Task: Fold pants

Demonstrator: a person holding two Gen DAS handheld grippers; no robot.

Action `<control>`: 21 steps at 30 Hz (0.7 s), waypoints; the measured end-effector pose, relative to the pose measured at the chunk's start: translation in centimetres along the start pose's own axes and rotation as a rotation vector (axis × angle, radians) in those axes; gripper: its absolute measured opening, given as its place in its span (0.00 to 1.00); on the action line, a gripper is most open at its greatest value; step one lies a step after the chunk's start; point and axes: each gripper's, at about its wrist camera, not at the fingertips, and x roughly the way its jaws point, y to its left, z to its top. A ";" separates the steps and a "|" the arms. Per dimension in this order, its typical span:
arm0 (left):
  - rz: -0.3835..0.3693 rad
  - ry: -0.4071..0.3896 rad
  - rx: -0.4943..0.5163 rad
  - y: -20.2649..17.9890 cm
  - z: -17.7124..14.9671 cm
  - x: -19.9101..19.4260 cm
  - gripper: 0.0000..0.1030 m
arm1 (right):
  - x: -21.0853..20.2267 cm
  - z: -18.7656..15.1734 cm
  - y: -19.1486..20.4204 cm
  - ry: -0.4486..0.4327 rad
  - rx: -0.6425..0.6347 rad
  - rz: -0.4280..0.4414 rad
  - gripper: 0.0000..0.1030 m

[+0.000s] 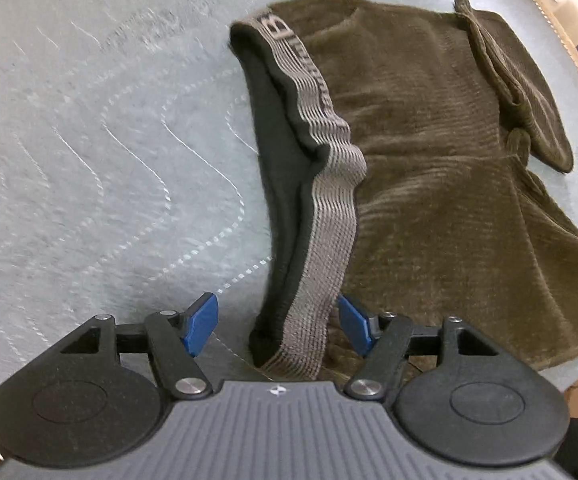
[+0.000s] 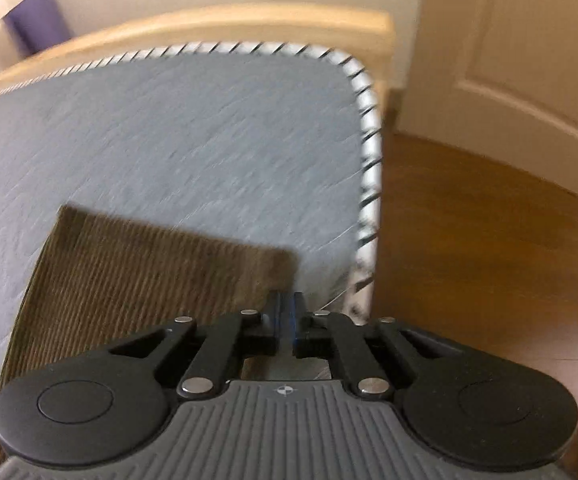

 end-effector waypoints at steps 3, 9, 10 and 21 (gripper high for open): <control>-0.055 0.011 0.036 -0.8 -0.2 0.9 0.70 | -2.1 0.3 0.2 -0.064 0.047 0.029 0.32; 0.000 0.031 0.158 -2.9 -0.9 3.4 0.63 | -7.4 -1.2 3.5 -0.198 -0.054 0.179 0.36; -0.001 0.024 0.186 -3.1 -1.1 3.2 0.57 | -8.4 -1.7 4.1 -0.216 -0.086 0.211 0.36; -0.067 -0.093 0.239 -1.0 -4.3 -2.1 0.25 | -12.2 -5.3 7.1 -0.129 -0.147 0.415 0.37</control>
